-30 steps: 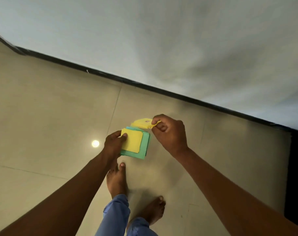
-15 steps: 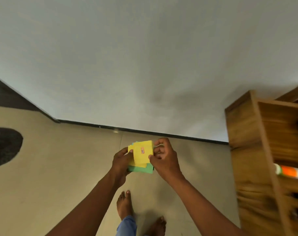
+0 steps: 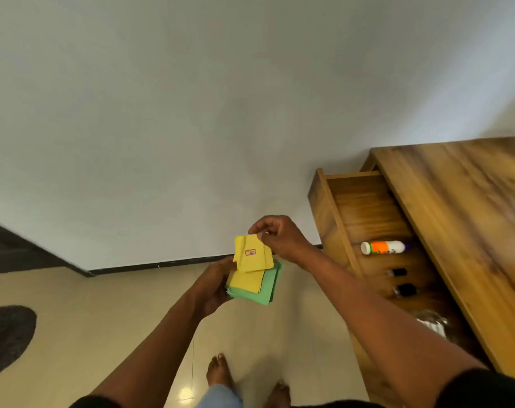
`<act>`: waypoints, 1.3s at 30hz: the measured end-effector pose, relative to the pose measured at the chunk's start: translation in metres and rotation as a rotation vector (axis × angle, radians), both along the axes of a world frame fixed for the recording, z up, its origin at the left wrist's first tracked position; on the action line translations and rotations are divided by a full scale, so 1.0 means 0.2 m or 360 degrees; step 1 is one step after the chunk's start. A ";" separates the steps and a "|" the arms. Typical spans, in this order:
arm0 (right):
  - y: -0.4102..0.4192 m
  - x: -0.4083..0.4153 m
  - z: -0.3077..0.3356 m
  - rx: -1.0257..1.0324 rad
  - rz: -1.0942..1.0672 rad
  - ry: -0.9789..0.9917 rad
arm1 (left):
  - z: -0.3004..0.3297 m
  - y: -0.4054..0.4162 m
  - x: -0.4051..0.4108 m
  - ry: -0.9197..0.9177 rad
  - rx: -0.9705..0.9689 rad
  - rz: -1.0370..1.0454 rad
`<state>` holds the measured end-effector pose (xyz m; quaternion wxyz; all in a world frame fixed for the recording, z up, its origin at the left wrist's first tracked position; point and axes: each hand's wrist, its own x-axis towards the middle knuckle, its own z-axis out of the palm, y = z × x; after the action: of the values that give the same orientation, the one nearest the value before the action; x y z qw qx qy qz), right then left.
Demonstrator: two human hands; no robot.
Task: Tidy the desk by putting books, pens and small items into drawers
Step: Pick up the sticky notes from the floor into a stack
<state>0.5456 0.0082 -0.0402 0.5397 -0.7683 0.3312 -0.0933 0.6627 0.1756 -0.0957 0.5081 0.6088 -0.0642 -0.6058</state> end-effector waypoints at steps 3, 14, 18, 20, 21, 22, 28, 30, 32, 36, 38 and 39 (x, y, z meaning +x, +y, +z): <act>-0.07 -0.06 0.11 -0.0140 0.0238 0.0093 | 0.07 -0.09 -0.05 0.0097 -0.0018 -0.0075; -0.28 -0.15 0.22 -0.0206 0.0149 0.0319 | 0.23 -0.48 -0.14 0.0278 -0.0137 -0.0394; -0.34 -0.17 0.25 -0.0292 -0.0160 0.0275 | 0.24 -0.64 -0.08 0.0412 -0.0193 -0.0480; -0.35 -0.17 0.25 -0.0373 -0.0327 0.0278 | 0.25 -0.73 -0.07 0.0433 -0.0202 -0.0506; -0.36 -0.17 0.24 -0.0439 -0.0408 0.0265 | 0.26 -0.77 -0.06 0.0444 -0.0196 -0.0518; -0.36 -0.17 0.22 -0.0541 -0.0486 0.0254 | 0.26 -0.81 -0.05 0.0457 -0.0184 -0.0527; -0.31 -0.20 0.13 -0.1228 -0.1354 0.0459 | 0.29 -1.01 -0.04 0.0409 -0.0235 -0.0655; -0.29 -0.22 0.11 -0.1060 -0.1709 0.0410 | 0.28 -1.06 -0.06 0.0365 -0.0272 -0.0672; -0.27 -0.26 0.11 -0.0588 -0.1928 0.0366 | 0.29 -1.10 -0.08 0.0299 -0.0302 -0.0703; -0.24 -0.38 0.11 0.0564 -0.2051 -0.0158 | 0.26 -1.21 -0.14 0.0091 -0.0324 -0.0769; -0.23 -0.42 0.06 0.0820 -0.2080 -0.0381 | 0.24 -1.25 -0.20 0.0019 -0.0318 -0.0844; -0.24 -0.43 0.04 0.0849 -0.2105 -0.0431 | 0.24 -1.27 -0.23 -0.0021 -0.0313 -0.0877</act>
<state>0.4588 -0.0396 -0.0318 0.5756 -0.2311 0.6683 -0.4107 0.6168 -0.0789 -0.0485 0.3804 0.5202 -0.2889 -0.7079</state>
